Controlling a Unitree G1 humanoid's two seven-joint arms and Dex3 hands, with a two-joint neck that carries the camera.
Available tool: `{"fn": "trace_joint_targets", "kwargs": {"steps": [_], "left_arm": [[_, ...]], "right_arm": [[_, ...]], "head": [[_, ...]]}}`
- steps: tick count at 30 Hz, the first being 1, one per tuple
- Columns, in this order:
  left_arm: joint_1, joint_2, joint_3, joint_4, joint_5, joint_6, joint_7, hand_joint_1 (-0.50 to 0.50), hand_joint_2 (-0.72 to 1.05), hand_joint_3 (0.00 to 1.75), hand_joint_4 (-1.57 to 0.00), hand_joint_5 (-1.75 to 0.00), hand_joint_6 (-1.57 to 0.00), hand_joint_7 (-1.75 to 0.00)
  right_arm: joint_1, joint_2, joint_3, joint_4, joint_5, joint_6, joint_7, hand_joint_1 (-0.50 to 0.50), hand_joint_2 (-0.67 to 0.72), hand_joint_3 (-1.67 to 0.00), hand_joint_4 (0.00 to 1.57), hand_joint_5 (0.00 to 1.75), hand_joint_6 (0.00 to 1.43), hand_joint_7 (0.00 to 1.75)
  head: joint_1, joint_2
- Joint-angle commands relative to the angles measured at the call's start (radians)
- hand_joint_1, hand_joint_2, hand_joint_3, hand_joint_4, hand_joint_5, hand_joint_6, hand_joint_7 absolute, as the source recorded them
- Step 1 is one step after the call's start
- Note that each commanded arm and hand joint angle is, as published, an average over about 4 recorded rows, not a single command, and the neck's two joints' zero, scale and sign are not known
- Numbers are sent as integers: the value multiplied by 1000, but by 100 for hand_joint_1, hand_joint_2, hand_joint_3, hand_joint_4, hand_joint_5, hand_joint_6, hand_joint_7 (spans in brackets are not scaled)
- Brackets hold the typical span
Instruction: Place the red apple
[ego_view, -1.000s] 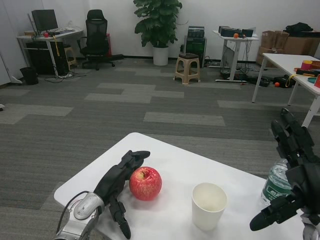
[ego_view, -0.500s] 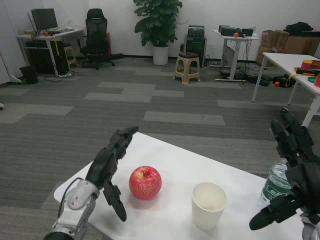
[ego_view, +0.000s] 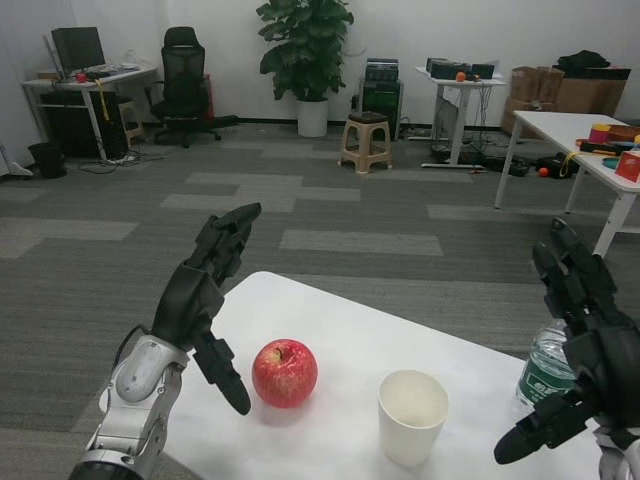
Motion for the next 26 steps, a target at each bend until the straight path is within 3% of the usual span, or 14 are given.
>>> {"fn": "trace_joint_targets", "kwargs": {"steps": [1,8,15,26], "left_arm": [[-2,7,5,-13,-4,8,2,-50,-55,0,0,0,0,-49],[-2,7,0,-13,-10,10,2,-50,-55,0,0,0,0,-49],[-2,11,0,-16,-16,13,1,-50,-55,0,0,0,0,-49],[-2,16,-4,-21,-37,16,1,-50,-55,0,0,0,0,-49]], "right_arm": [[-14,4,-6,6,8,-4,-1,-33,41,-8,0,0,0,14],[-18,4,-14,9,8,-4,-2,-33,42,-8,0,0,0,14],[-26,4,-24,13,8,-4,-1,-33,41,-8,0,0,0,14],[-28,8,-37,4,8,-6,-1,-33,41,-8,0,0,0,14]], "head": [[-26,24],[-53,27],[-72,-39],[-98,-82]]}}
